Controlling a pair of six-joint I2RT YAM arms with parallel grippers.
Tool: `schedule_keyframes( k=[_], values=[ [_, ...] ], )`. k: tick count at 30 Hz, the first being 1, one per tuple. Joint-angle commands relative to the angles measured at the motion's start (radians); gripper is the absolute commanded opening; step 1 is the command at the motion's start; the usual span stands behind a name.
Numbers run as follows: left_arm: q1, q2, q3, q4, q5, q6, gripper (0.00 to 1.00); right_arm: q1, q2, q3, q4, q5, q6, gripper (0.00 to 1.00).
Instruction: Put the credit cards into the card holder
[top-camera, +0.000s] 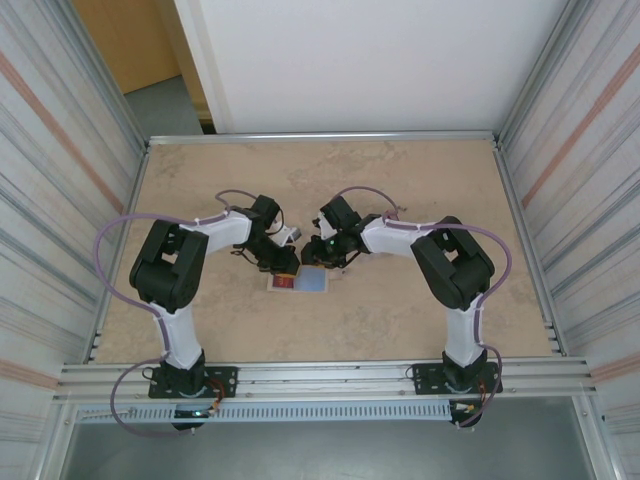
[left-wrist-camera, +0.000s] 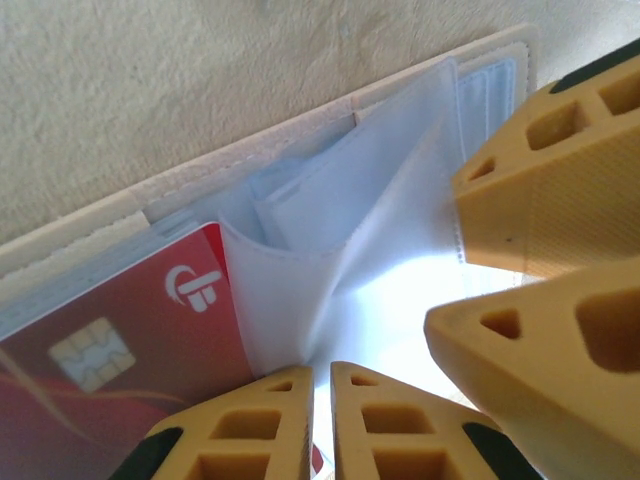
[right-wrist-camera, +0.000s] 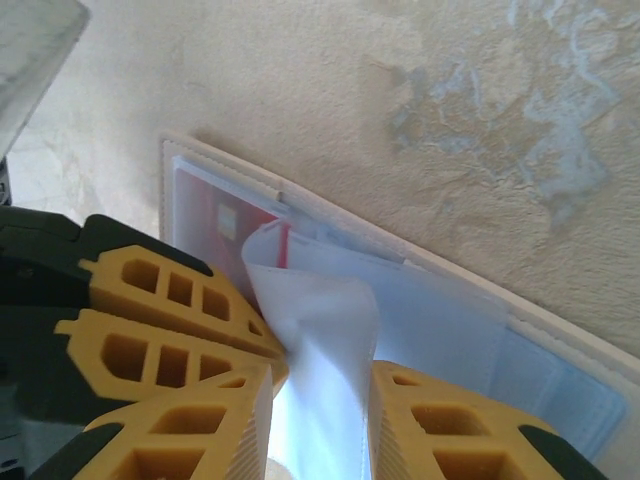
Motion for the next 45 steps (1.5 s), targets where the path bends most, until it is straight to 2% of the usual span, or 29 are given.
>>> schedule_keyframes(
  k=[1,18,27,32,38,45],
  values=[
    [0.012,-0.037,-0.019,0.000,0.005,0.000,0.13,0.013,-0.039,0.014,-0.023,-0.026,-0.009,0.29],
    [0.042,-0.102,-0.029,0.003,0.029,-0.005,0.13,0.035,-0.026,0.002,0.036,-0.048,0.026,0.29],
    [0.173,-0.221,-0.052,0.020,0.037,0.006,0.17,0.062,0.005,0.042,0.049,-0.055,0.042,0.29],
    [0.250,-0.268,-0.075,0.032,-0.027,0.057,0.17,0.085,0.049,0.091,0.055,-0.066,0.051,0.30],
    [0.259,-0.351,-0.101,0.048,-0.113,0.187,0.21,0.109,0.110,0.146,0.062,-0.078,0.056,0.32],
    [0.259,-0.371,-0.110,0.043,-0.076,0.221,0.21,0.106,0.179,0.180,0.061,-0.088,0.057,0.33]
  ],
)
